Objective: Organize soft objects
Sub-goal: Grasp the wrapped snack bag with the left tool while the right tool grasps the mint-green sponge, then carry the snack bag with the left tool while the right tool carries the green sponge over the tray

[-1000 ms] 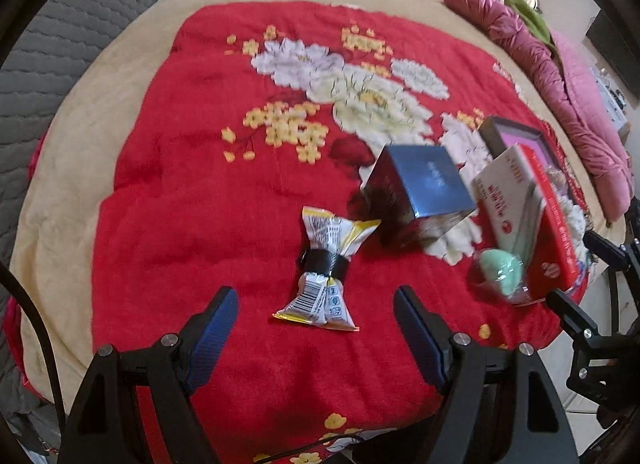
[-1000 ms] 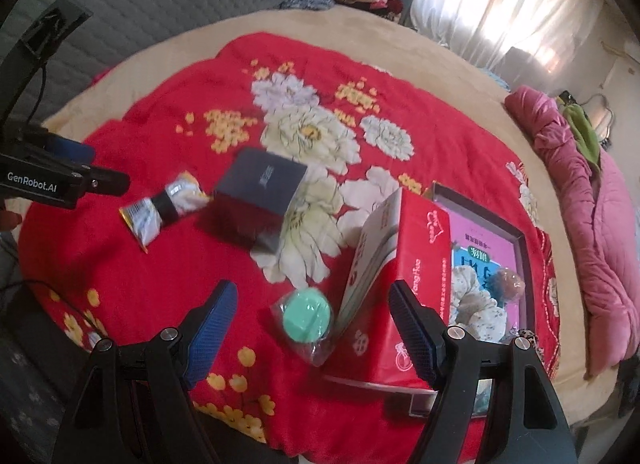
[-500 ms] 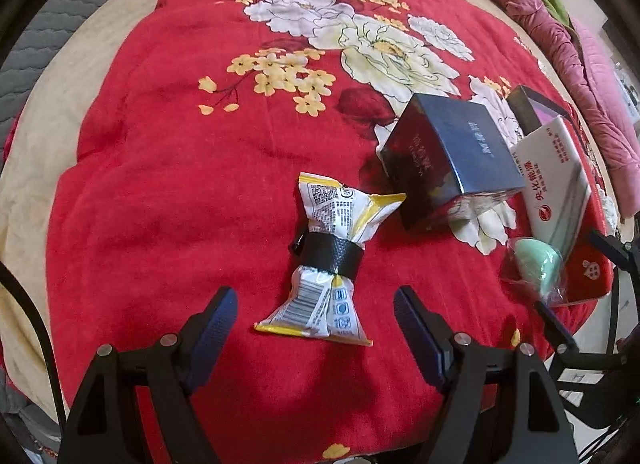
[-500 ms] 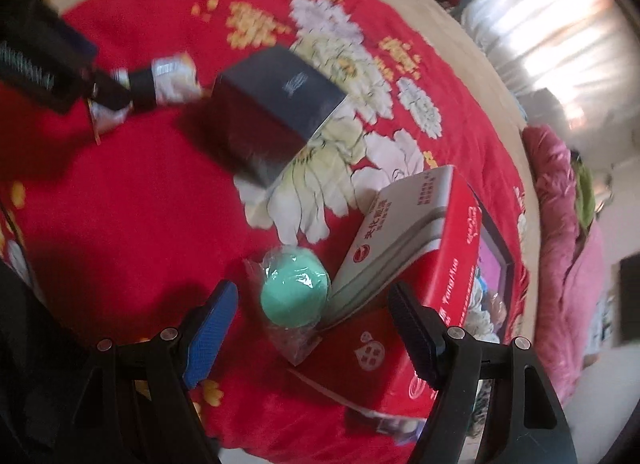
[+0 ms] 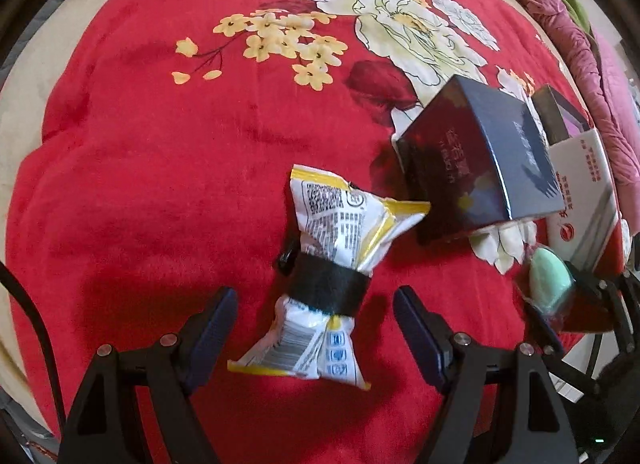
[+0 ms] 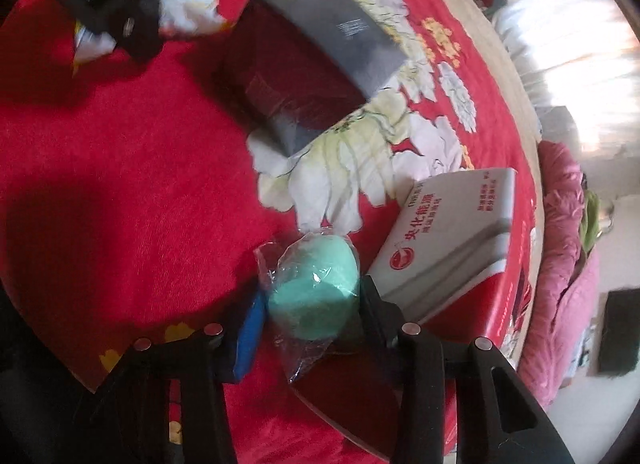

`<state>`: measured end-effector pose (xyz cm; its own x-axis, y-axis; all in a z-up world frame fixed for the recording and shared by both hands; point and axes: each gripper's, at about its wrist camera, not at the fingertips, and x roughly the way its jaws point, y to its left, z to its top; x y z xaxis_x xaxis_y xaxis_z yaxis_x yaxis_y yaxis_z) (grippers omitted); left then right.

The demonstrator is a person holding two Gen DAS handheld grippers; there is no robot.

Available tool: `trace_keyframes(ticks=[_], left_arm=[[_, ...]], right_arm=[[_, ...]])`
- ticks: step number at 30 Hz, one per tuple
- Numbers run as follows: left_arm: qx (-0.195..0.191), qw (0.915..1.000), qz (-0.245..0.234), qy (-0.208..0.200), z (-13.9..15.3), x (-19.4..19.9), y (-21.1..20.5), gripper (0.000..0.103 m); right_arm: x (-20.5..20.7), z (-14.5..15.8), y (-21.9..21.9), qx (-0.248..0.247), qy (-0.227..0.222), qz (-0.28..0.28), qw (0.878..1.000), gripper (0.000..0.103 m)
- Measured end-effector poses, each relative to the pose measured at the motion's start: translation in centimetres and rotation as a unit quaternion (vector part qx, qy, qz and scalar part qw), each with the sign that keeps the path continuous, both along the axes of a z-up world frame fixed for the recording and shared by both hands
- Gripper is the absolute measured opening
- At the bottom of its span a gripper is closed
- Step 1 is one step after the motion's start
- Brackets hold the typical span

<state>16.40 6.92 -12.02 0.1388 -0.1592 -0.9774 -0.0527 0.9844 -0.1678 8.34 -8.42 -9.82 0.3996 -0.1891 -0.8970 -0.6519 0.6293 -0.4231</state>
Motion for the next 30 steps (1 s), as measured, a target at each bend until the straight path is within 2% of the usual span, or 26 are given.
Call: trace_keyframes(ticks=[1, 2, 3, 5, 10, 15, 21, 25, 30], left_arm=[[0.001, 1.0000, 0.002, -0.002, 0.0, 0.1, 0.0, 0.078], [0.003, 1.0000, 0.002, -0.006, 0.0, 0.2, 0.0, 0.071], [0.011, 0.9999, 0.002, -0.011, 0.1, 0.3, 0.0, 0.058], [0.003, 0.9999, 0.004, -0.013, 0.1, 0.6, 0.0, 0.045], [-0.006, 0.9999, 0.005, -0.015, 0.4, 0.4, -0.1, 0.043], [-0.019, 0.9989, 0.012, -0.041, 2.8, -0.8, 0.0, 0.043], [-0.013, 0.9962, -0.015, -0.085, 7.6, -2.1, -1.2, 0.043], [-0.023, 0.9921, -0.039, -0.117, 11.1, -2.1, -3.6, 0.043], [-0.029, 0.9865, -0.071, -0.145, 14.1, -2.3, -7.2, 0.043]], right_arm=[[0.2, 0.5, -0.3, 0.018, 0.001, -0.010, 1.000, 0.045], [0.5, 1.2, -0.8, 0.042, 0.005, -0.024, 0.999, 0.045], [0.8, 1.8, -1.2, 0.066, 0.009, -0.037, 0.997, 0.045], [1.3, 3.1, -2.3, 0.122, 0.018, -0.069, 0.990, 0.045], [2.0, 5.6, -4.3, 0.219, 0.026, -0.123, 0.968, 0.045], [0.9, 8.7, -5.5, 0.295, 0.017, -0.152, 0.943, 0.045], [0.2, 12.0, -7.0, 0.332, -0.011, -0.164, 0.929, 0.045], [-0.3, 14.2, -8.4, 0.346, -0.038, -0.172, 0.922, 0.045], [-1.1, 17.0, -11.3, 0.361, -0.073, -0.187, 0.911, 0.045]])
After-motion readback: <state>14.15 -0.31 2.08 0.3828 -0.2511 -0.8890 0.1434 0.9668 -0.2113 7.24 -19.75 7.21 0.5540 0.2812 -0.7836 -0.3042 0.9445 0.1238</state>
